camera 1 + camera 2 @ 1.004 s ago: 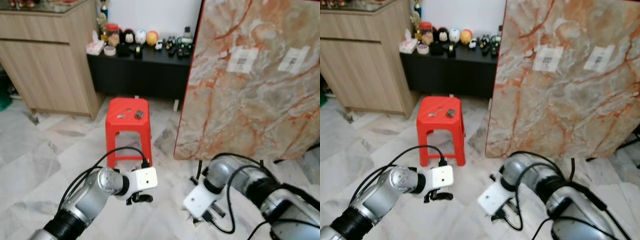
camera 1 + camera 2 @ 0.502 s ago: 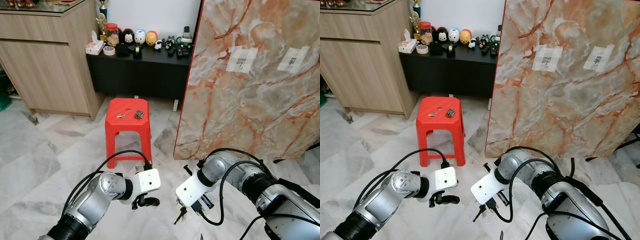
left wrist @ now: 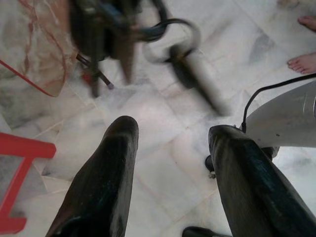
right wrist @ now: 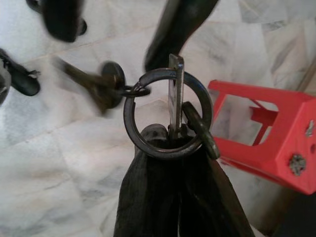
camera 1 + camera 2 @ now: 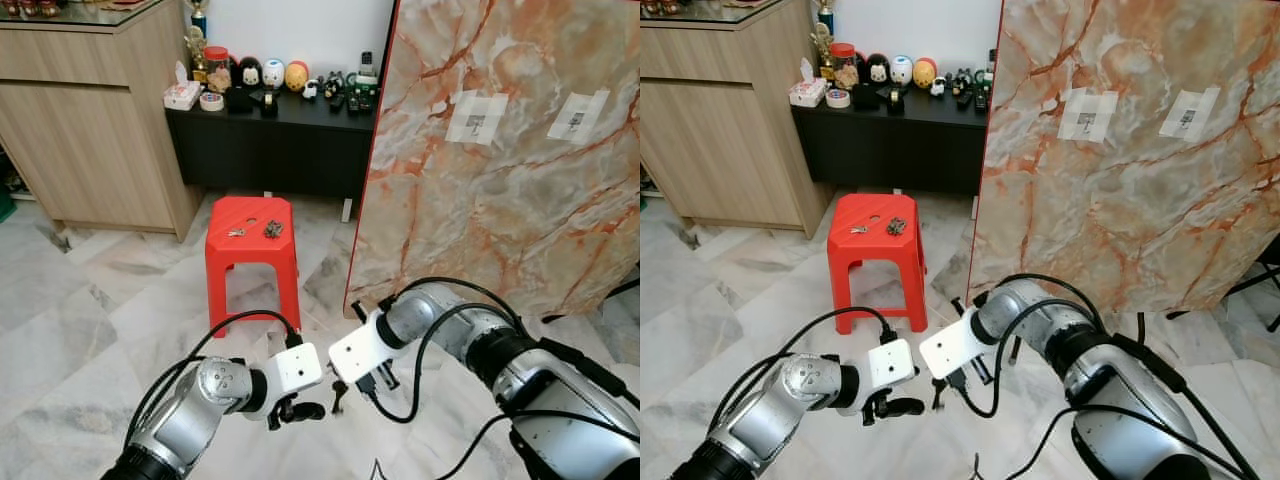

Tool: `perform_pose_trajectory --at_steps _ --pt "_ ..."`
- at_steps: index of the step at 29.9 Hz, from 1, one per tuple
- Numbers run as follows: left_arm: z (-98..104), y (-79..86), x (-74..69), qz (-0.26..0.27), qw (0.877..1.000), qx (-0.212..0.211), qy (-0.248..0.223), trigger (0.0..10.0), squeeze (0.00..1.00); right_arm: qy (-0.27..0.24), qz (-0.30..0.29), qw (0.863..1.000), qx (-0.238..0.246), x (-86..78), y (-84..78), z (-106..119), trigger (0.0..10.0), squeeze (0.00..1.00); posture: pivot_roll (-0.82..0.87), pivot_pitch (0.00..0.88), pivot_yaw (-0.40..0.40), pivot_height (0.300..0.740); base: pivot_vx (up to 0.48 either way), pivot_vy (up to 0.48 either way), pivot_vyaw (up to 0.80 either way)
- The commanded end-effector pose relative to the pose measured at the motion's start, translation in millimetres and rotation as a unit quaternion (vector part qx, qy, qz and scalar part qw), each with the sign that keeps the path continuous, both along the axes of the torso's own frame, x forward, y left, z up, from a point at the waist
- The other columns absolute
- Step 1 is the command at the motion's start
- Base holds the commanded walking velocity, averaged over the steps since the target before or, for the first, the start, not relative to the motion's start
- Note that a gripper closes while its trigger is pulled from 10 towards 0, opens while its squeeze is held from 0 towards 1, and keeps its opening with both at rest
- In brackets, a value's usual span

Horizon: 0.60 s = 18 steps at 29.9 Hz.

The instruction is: Hang keys on a hook

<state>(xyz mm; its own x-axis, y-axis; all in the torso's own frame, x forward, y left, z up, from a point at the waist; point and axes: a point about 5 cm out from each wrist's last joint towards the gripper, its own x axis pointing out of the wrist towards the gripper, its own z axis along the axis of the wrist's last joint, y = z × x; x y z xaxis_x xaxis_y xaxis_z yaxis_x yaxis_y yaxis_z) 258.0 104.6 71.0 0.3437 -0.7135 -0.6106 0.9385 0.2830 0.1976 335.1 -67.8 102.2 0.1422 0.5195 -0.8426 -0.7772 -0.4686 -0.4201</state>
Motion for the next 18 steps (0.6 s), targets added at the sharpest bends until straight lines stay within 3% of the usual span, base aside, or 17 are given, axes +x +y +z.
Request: perform_pose_trajectory --at_steps 1,7,18 --pt "3 -1.2 0.1 0.013 1.000 -0.025 -0.003 10.0 0.00 -0.010 -0.012 1.000 0.018 6.2 0.9 10 0.0 0.00 0.10 0.000 -0.145 0.728 0.000 0.000 0.00" --pt "4 -5.3 0.3 0.042 0.996 -0.080 -0.003 10.0 0.00 -0.020 -0.019 0.999 0.034 9.8 6.4 16 0.0 0.00 0.09 0.000 -0.140 0.728 0.000 0.000 0.00" --pt "3 -5.8 3.5 0.078 0.991 -0.109 -0.014 10.0 0.00 -0.027 -0.027 0.998 0.050 13.6 11.1 23 0.0 0.00 0.09 0.000 -0.136 0.728 0.000 0.000 0.00"
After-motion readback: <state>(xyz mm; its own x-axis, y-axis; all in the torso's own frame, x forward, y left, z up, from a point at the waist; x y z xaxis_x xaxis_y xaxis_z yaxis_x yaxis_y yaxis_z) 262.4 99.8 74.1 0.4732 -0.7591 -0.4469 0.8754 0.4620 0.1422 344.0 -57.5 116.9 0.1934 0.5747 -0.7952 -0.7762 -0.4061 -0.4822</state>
